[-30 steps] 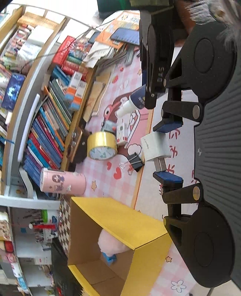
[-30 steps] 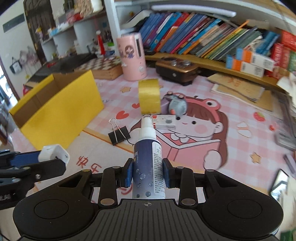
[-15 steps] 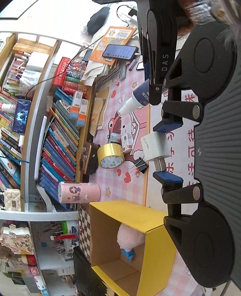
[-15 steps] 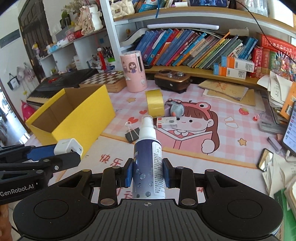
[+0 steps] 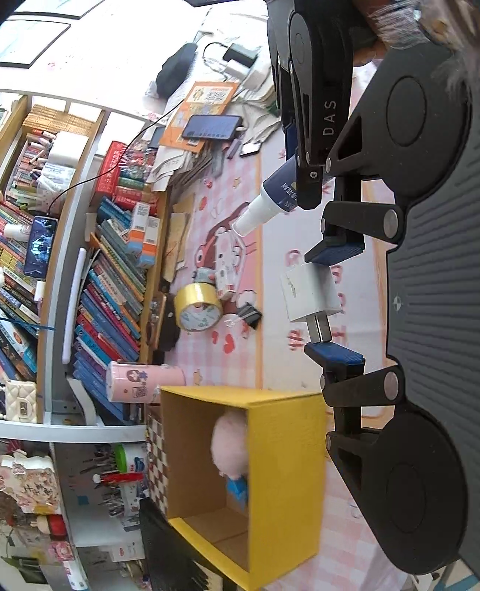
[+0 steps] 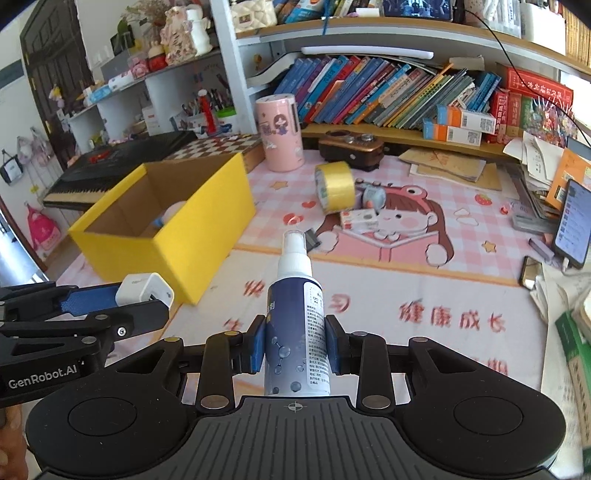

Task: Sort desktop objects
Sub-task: 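Carry the spray bottle and white charger with both tools to the yellow box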

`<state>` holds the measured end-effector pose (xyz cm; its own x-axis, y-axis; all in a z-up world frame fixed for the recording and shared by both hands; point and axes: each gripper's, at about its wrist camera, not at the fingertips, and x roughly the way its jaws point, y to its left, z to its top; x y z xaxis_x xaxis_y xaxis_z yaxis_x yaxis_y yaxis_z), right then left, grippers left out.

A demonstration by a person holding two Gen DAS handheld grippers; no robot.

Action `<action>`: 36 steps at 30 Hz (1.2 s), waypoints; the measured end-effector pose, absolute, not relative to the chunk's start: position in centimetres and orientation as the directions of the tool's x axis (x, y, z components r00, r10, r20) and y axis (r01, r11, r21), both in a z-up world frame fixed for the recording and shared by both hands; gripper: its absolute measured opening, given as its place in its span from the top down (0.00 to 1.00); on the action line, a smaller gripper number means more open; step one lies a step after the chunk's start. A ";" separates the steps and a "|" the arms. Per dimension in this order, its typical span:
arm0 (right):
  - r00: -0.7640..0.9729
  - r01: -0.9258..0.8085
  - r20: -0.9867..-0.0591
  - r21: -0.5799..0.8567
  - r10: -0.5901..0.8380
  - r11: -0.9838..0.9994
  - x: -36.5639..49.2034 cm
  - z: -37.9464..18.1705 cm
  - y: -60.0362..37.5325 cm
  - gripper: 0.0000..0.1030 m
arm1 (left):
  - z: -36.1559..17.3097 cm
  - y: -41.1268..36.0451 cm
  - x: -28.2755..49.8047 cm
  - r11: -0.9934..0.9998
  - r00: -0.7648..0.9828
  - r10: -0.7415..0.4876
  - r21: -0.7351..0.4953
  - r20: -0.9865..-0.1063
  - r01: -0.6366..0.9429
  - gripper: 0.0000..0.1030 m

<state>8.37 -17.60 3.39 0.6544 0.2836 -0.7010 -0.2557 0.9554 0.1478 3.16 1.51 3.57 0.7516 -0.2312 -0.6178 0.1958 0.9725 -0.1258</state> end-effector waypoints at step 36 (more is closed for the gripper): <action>0.589 -0.421 -0.709 0.139 0.387 0.896 -0.7 3.7 -2.4 0.69 | 3.8 15.7 -7.1 0.983 0.810 -0.135 -0.179 -0.570 0.038 0.58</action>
<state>-0.75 -2.35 3.71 0.5895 0.3866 -0.7093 -0.4208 0.8964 0.1389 -7.12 15.71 3.76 0.8104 -0.1353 -0.5700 0.0384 0.9832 -0.1787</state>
